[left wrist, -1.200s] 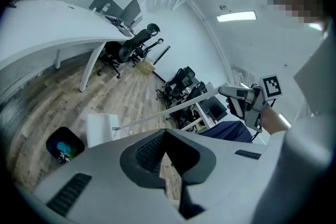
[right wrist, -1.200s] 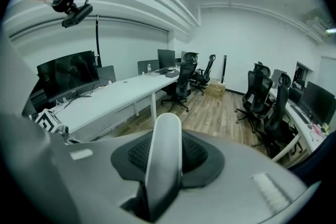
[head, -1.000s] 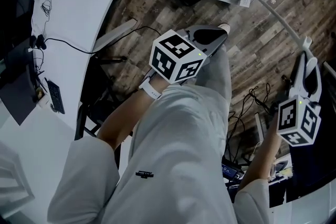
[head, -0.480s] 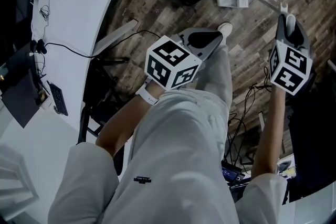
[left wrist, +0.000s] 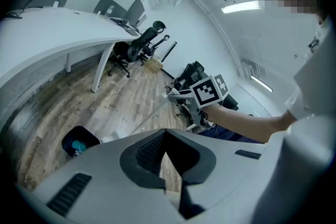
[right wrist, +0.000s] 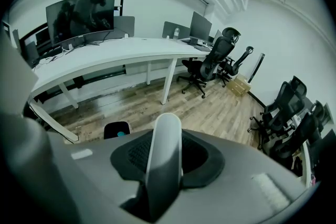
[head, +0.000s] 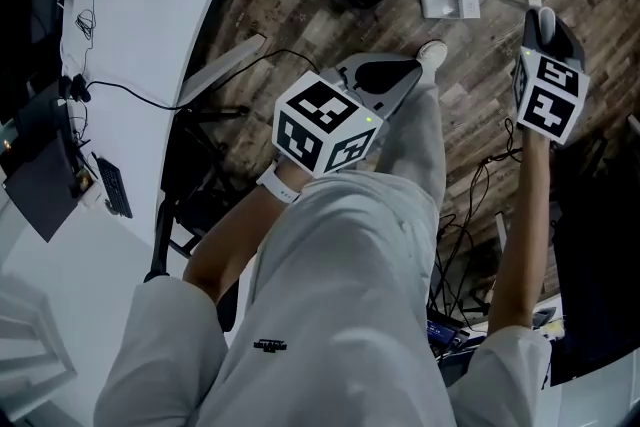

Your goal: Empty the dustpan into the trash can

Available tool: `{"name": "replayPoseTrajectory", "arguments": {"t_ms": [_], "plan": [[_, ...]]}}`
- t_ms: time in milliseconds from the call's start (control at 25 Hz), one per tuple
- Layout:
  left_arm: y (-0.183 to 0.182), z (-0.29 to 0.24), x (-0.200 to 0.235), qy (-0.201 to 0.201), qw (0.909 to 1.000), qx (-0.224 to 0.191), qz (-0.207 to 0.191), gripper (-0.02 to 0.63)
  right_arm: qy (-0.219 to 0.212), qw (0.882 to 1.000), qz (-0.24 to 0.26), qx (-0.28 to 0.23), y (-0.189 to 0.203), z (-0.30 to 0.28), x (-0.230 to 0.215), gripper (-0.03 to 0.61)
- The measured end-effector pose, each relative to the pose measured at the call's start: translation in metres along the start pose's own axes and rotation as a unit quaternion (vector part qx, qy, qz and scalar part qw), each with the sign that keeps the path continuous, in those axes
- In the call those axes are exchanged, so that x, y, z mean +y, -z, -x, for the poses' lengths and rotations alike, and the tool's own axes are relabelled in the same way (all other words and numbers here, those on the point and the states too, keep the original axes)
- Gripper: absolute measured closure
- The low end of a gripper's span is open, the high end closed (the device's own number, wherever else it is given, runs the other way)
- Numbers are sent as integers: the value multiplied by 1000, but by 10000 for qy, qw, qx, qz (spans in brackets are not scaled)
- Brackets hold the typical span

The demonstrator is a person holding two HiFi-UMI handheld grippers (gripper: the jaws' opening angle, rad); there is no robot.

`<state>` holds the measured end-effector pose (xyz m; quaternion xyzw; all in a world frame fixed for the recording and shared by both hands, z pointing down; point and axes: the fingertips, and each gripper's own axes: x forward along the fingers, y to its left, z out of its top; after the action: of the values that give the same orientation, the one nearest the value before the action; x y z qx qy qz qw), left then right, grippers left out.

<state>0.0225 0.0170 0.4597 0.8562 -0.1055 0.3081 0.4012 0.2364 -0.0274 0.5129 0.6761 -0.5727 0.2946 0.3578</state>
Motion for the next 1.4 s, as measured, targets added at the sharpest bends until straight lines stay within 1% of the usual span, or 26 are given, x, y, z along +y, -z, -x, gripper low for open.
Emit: {"name": "replayPoseTrajectory", "arguments": {"t_ms": [240, 440, 560, 640, 680, 760, 880, 1040, 1240, 1400], "plan": [[-1, 3, 4, -44, 10000, -20, -33, 607, 27, 9999, -3, 120, 10, -18, -5, 459], [-1, 5, 4, -70, 10000, -50, -47, 607, 128, 9995, -149, 239, 21, -25, -19, 449], [-1, 6, 2, -60, 9999, -60, -64, 607, 226, 9994, -100, 239, 26, -26, -31, 443], [-1, 7, 0, -62, 9999, -73, -82, 607, 270, 9994, 15, 233, 28, -28, -39, 431], [-2, 7, -1, -63, 9999, -83, -94, 607, 246, 9994, 44, 256, 29, -28, -41, 409], [-3, 8, -5, -55, 9998, -108, -138, 607, 136, 9994, -15, 303, 32, -26, -43, 382], [-5, 13, -9, -36, 9996, -160, -212, 607, 109, 9995, -121, 260, 31, -18, -46, 374], [-8, 23, -16, -46, 9992, -268, -287, 607, 182, 9998, -115, 26, 19, 7, -45, 368], [-11, 40, -27, -82, 9983, -463, -348, 607, 356, 9974, -185, -596, -4, 56, -40, 368], [-20, 62, -31, -125, 9966, -691, -440, 607, 293, 9953, -108, -921, -22, 99, -23, 370]]}}
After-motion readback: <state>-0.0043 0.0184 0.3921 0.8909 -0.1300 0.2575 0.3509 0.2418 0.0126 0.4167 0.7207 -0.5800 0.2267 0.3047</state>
